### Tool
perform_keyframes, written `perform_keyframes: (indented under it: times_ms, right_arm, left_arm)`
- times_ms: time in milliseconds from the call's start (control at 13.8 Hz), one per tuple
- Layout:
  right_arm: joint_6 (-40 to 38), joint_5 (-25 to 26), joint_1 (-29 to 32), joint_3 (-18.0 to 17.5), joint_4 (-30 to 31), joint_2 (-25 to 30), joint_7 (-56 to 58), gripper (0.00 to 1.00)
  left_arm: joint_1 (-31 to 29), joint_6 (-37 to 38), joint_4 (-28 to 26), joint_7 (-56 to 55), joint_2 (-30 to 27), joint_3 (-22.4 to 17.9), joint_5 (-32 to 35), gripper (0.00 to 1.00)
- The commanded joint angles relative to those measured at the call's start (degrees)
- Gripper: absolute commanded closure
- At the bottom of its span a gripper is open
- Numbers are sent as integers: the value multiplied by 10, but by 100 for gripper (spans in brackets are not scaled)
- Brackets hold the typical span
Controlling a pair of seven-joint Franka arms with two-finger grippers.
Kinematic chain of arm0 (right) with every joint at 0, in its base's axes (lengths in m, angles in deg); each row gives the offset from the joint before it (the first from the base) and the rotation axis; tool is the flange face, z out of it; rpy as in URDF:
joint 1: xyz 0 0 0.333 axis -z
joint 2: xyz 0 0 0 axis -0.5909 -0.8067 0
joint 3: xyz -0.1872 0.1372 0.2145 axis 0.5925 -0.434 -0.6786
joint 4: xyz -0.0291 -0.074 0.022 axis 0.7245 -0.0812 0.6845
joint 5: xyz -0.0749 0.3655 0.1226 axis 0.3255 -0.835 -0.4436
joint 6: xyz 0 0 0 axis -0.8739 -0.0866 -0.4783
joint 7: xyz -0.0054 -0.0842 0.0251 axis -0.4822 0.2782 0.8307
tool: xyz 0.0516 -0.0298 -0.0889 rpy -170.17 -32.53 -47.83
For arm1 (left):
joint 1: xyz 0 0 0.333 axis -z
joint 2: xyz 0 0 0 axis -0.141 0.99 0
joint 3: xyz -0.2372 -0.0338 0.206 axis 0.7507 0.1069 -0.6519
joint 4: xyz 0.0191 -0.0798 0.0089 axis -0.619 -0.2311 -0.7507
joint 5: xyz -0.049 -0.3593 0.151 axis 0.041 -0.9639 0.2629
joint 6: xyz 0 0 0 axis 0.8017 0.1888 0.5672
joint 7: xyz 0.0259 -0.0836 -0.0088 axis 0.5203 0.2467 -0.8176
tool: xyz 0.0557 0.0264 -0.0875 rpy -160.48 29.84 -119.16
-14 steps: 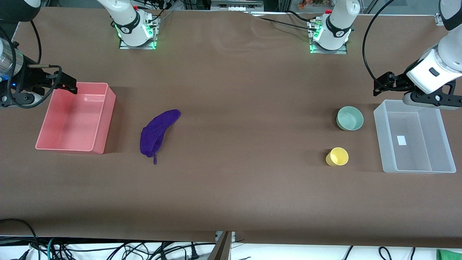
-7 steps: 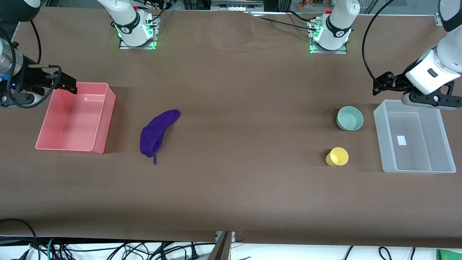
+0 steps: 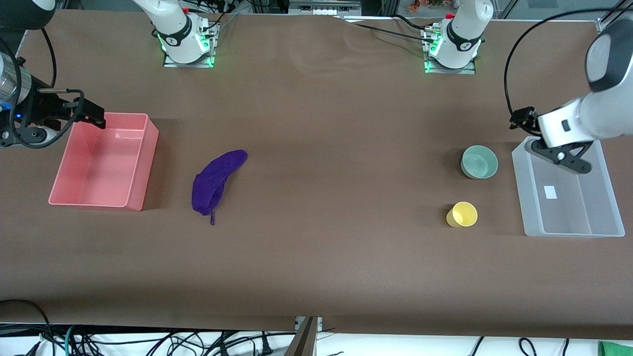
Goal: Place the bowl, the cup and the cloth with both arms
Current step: 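Reach the left gripper down to the mint-green bowl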
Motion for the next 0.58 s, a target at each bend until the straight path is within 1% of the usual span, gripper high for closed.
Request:
perform_keyframes:
  times_ms: [0, 145, 218, 291, 364, 509]
  right_arm:
    - [-1, -7, 2, -1, -4, 0, -7, 0]
    - [0, -8, 2, -1, -4, 0, -7, 0]
    - [1, -9, 2, -1, -4, -3, -8, 0]
    - [6, -10, 0, -3, -4, -13, -8, 0]
    - [10, -10, -2, -3, -4, -15, -8, 0]
    - [13, -11, -4, -4, -3, -17, -9, 0]
  left_arm:
    - [-11, -148, -118, 135, 2, 2, 12, 0]
    - [-18, -293, -217, 200, 3, 2, 15, 0]
    - [-17, -355, -254, 222, 9, 3, 26, 0]
    - [-18, -413, -283, 235, 26, 3, 40, 0]
    - [-18, -441, -287, 244, 55, 3, 52, 0]
    - [-18, -468, -287, 258, 84, 3, 58, 0]
